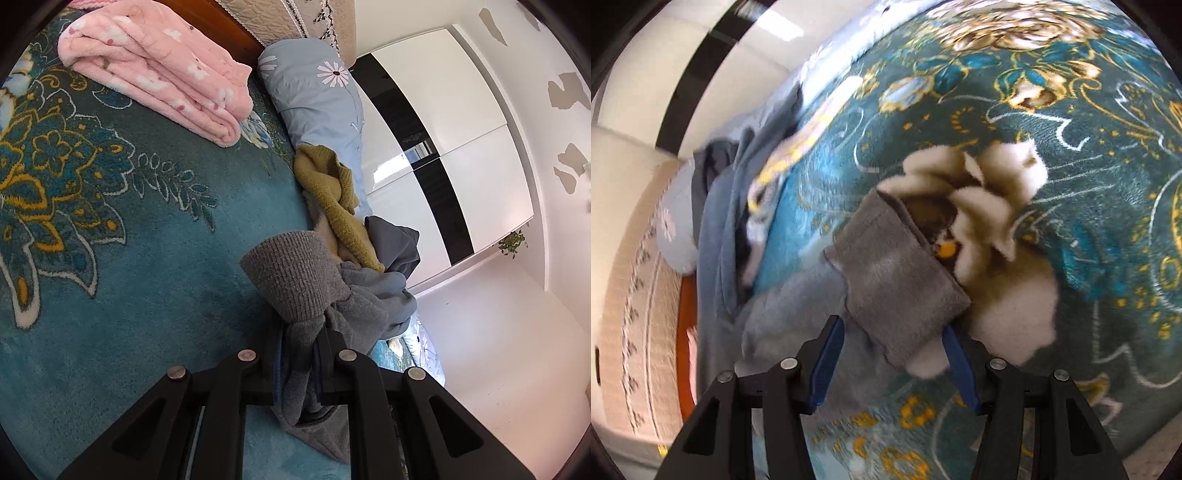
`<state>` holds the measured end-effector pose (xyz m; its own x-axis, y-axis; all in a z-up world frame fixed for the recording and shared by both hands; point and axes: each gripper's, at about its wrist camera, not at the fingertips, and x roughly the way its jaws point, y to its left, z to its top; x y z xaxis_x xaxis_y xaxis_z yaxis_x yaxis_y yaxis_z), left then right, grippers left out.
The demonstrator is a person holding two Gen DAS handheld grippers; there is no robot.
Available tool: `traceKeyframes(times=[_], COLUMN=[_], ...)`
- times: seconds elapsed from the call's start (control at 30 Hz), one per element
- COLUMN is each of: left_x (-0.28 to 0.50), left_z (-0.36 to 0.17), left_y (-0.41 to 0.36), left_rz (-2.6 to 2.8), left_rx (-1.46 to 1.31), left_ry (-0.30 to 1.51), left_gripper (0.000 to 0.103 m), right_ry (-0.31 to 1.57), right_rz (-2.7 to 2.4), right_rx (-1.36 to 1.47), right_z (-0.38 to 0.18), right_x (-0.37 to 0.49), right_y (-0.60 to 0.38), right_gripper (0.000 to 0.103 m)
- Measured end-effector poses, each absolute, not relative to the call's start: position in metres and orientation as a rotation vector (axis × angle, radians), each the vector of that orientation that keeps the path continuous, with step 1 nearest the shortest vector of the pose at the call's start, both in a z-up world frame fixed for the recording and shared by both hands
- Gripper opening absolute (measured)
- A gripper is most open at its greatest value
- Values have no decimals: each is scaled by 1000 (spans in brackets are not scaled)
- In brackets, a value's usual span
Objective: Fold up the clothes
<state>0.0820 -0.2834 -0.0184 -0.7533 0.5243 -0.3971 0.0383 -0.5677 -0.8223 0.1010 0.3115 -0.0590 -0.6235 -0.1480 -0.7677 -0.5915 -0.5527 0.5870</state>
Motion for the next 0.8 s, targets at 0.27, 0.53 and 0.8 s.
traceKeyframes(times=[0.27,0.53,0.8], left_x=[82,81,78], left_z=[-26,-28,-32], left_y=[-293,-290,-283], left_rz=[2356,2353,2285], left_rx=[-920,-940,-954], left_ry=[-1343,-1352,-1365], left_gripper=[11,11,27], right_ry=[1365,1004,879], right_rz=[2251,2391,2163], right_rx=[-1094,-778,-680], right_z=[-59,46,32], right_x=[91,118,198], right_y=[315,365,427], right_gripper=[6,6,6])
